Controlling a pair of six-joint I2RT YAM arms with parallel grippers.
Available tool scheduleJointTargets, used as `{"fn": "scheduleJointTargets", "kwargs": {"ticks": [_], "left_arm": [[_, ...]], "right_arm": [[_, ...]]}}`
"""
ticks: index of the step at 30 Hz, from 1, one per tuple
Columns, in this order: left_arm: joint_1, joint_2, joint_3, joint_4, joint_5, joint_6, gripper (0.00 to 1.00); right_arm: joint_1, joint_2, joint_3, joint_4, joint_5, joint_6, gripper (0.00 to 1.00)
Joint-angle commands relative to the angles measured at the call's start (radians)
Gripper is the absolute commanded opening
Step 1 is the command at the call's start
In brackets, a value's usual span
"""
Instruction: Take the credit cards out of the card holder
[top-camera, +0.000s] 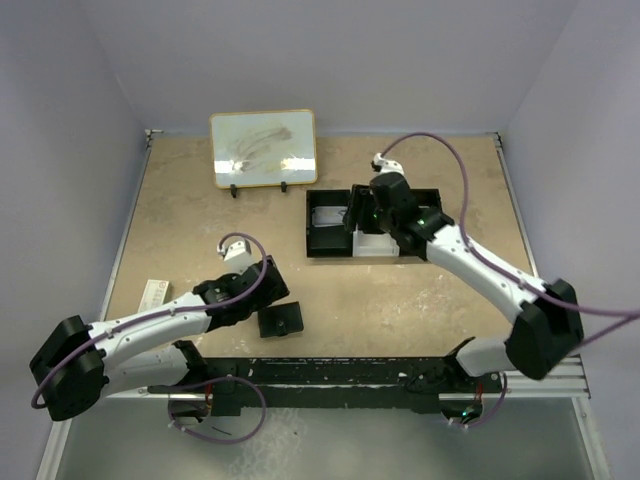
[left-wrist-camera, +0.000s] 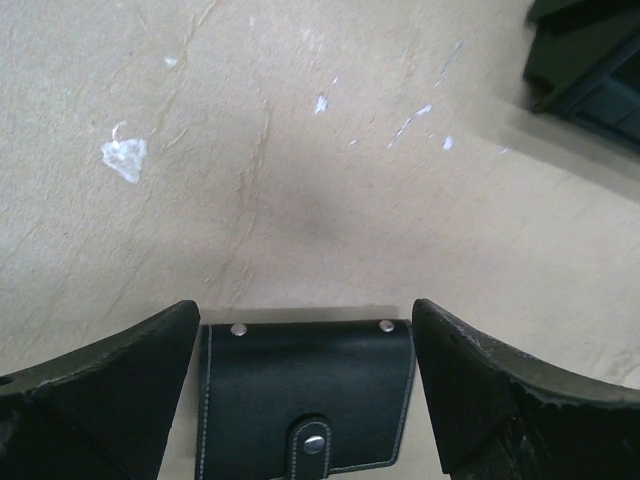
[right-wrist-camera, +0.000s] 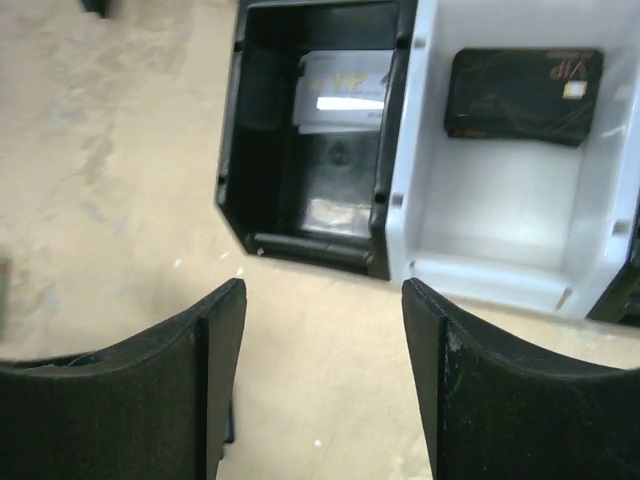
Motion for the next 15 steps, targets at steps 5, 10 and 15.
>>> {"fn": "scheduleJointTargets", "kwargs": {"ticks": [5, 10, 15], "left_arm": [[-0.003, 0.011, -0.073, 0.035, 0.175, 0.055, 0.82], [-0.003, 0.001, -0.102, 0.008, 0.23, 0.031, 0.79], [-0.016, 0.005, -0.143, 0.105, 0.321, -0.008, 0.74]], "right_arm": [[0.053, -0.281, -0.481, 0.304, -0.365, 0.282, 0.69], [0.162, -0.356, -0.698, 0.51, -0.474, 0.437, 0.69], [0.22, -0.342, -0.829, 0.683, -0.545, 0.526, 0.68]]}}
